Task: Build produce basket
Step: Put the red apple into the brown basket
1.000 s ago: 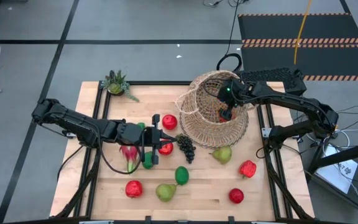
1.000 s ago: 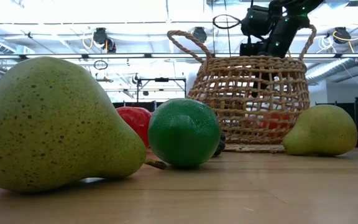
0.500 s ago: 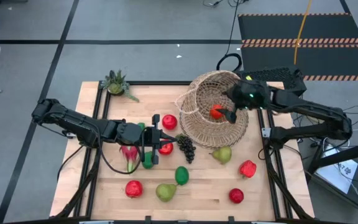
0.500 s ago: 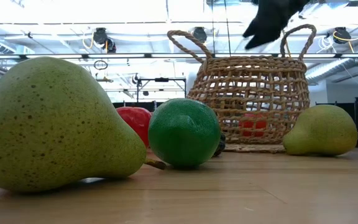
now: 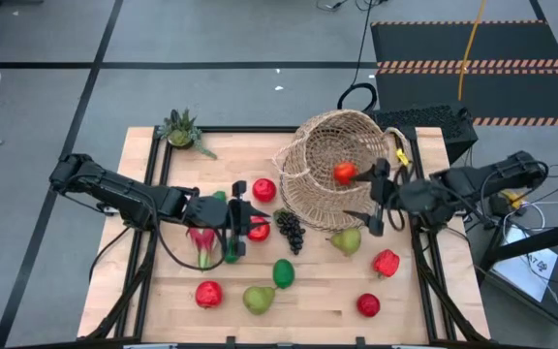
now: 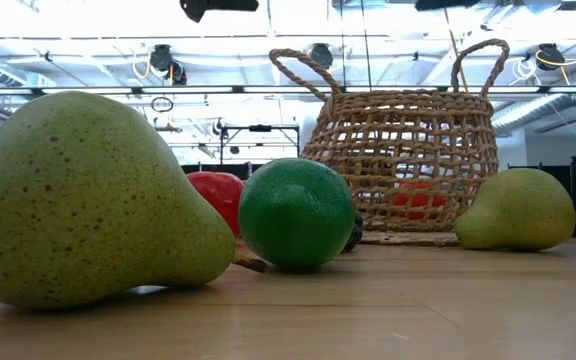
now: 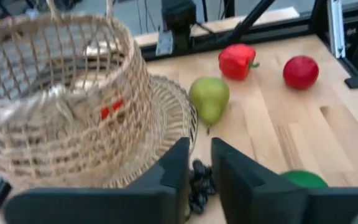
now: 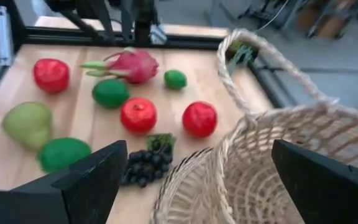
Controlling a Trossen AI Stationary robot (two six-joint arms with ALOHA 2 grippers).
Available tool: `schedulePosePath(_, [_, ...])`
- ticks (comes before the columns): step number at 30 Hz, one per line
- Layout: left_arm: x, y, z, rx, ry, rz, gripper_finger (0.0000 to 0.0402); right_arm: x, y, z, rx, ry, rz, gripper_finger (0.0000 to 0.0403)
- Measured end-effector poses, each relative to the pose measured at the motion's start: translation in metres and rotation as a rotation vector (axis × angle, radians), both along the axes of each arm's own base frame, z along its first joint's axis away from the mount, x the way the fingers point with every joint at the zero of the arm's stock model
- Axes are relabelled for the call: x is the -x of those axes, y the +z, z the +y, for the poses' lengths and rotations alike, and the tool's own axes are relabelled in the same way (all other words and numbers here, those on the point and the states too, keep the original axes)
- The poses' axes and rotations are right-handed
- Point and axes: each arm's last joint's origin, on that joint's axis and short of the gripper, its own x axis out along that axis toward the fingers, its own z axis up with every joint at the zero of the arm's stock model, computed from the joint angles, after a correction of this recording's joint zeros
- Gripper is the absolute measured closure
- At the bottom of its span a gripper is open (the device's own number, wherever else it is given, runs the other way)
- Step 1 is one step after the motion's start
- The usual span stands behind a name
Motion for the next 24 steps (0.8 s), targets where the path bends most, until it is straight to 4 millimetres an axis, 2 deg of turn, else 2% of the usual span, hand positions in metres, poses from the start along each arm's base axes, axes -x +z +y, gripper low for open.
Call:
schedulePosePath(5, [0.004, -0.004, -0.005, 0.022, 0.0, 0.047, 0.0256, -0.003, -0.004, 0.018, 0.1, 0.009, -0.003, 0.0009])
schedulePosePath(9, [0.008, -0.009, -0.012, 0.07, 0.008, 0.095, 0.0234, -0.008, -0.018, 0.03, 0.124, 0.055, 0.017, 0.0009])
schedulePosePath(12, [0.011, -0.012, -0.016, 0.099, 0.016, 0.124, 0.0232, -0.009, -0.03, 0.035, 0.161, 0.089, 0.035, 0.0009])
schedulePosePath(14, [0.009, -0.017, -0.018, 0.113, 0.028, 0.15, 0.0234, -0.012, -0.029, 0.036, 0.197, 0.109, 0.002, 0.0009])
schedulePosePath(17, [0.006, -0.029, -0.022, 0.116, 0.04, 0.208, 0.0244, -0.013, -0.024, 0.036, 0.221, 0.106, -0.05, 0.0009])
schedulePosePath(24, [-0.013, -0.065, -0.028, 0.085, 0.067, 0.32, 0.0262, -0.011, -0.032, 0.037, 0.258, 0.129, -0.02, 0.0009])
